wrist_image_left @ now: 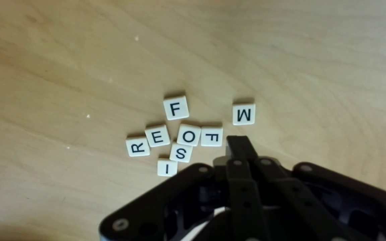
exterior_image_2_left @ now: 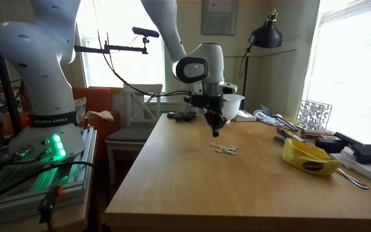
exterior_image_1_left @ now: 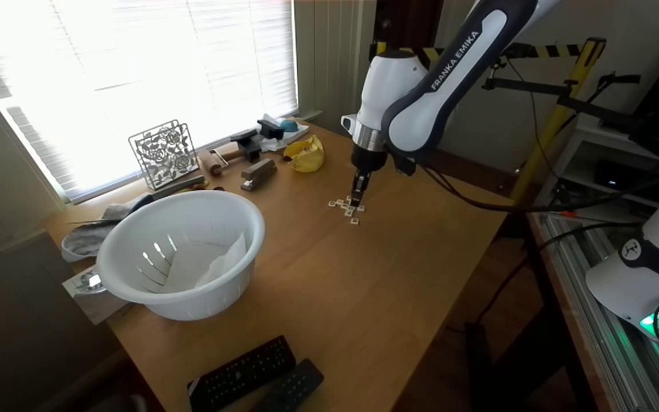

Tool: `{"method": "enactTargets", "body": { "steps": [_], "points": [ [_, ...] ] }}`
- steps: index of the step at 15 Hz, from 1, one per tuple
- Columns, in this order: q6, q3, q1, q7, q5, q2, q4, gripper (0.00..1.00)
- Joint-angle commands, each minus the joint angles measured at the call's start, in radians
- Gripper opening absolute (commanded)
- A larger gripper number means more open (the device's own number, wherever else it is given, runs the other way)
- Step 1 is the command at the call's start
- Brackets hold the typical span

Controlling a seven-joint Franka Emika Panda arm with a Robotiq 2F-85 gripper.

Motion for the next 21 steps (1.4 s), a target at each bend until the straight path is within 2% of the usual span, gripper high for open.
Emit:
{"method": "enactTargets", "body": {
  "steps": [1, 9, 21],
  "points": [
    [-0.015, 0.022, -0.017, -0.011, 0.032, 0.032, 0.037, 0.0],
    [-0.042, 0.011, -0.02, 0.006, 0.024, 0.124, 0.132, 0.0],
    [-0.1, 0.011, -0.019, 0.008, 0.023, 0.193, 0.208, 0.0]
  ]
}}
